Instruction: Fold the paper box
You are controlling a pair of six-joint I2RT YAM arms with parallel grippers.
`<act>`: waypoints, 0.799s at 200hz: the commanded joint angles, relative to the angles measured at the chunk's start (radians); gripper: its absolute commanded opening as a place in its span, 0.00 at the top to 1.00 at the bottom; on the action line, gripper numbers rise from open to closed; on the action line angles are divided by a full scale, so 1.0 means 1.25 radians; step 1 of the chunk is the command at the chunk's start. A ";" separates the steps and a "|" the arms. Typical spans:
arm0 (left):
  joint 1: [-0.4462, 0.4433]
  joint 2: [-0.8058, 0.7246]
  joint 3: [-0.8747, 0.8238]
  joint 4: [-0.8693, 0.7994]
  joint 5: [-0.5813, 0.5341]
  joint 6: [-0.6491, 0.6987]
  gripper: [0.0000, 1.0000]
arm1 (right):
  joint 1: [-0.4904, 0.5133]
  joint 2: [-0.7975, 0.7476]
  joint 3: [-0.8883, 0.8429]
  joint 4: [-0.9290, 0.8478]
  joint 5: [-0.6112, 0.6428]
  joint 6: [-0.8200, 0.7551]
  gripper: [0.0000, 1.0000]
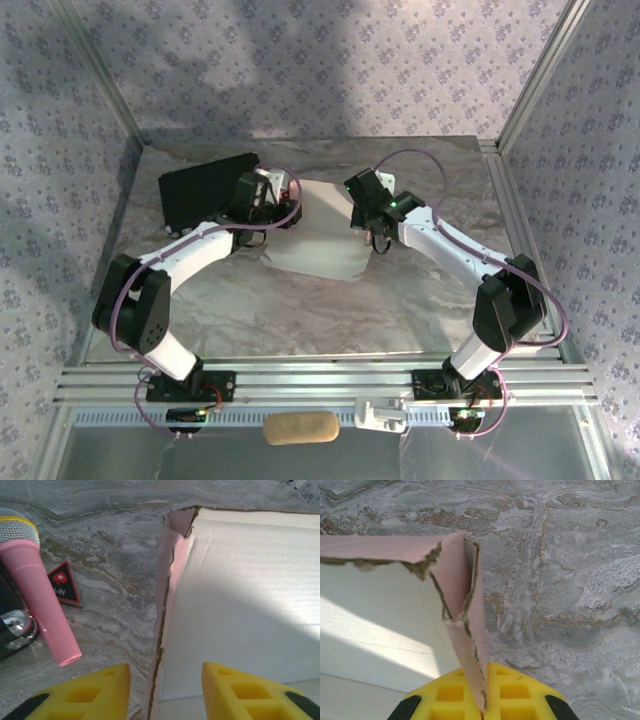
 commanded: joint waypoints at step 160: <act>-0.083 0.113 0.084 -0.030 -0.262 0.094 0.86 | 0.001 0.018 0.021 -0.002 -0.013 0.019 1.00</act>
